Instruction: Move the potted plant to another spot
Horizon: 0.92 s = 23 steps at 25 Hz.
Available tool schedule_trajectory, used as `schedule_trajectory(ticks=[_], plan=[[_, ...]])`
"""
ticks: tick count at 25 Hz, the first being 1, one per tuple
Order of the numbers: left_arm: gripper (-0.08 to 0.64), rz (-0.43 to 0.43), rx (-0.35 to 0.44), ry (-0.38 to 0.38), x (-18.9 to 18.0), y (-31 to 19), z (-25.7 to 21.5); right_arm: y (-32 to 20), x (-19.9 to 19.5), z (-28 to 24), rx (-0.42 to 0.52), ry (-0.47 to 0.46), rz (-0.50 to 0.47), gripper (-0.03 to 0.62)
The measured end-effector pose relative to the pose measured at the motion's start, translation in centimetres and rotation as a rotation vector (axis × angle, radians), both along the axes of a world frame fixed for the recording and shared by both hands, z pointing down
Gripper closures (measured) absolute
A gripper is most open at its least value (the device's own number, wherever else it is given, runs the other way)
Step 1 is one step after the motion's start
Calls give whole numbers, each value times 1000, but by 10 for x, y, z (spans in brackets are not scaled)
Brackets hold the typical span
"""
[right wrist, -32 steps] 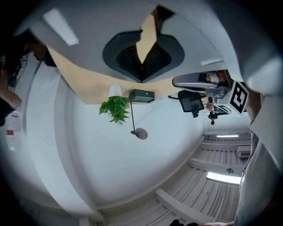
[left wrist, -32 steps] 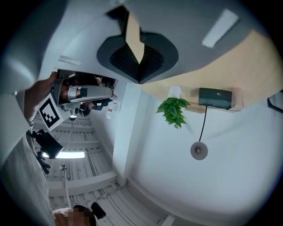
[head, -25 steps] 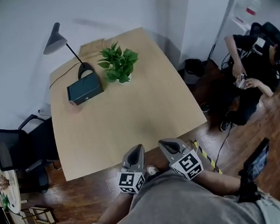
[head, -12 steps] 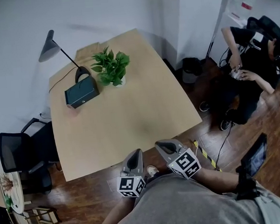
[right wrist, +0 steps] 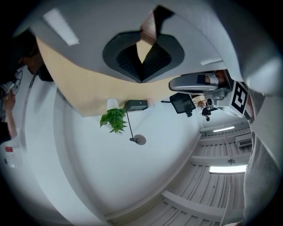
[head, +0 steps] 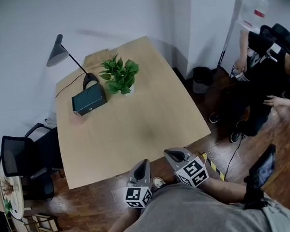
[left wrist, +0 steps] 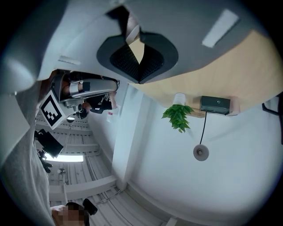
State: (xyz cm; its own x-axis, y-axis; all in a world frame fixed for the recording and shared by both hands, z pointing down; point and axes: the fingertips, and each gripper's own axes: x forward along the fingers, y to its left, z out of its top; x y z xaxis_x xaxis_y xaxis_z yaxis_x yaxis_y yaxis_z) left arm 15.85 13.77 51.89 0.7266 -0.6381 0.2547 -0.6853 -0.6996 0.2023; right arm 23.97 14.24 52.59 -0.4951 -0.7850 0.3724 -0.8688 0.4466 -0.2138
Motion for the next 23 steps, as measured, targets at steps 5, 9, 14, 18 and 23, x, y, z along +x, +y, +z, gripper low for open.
schedule_trajectory(ticks=[5,9,14,18,23], plan=[[552,0,19,4,2,1,-2,-2,-1,-4,9,4,-6,588],[552,1,17,2,1,3,-1,-4,-1,-7,15,8,-4,588],[552,9,12,-2,0,4,0,-3,0,-6,11,9,2,588],[552,12,7,-2,1,5,-1,-3,3,-10,10,15,4,588],[552,7,8,1,4,-2,-2,-9,8,-15,25,15,10,588]])
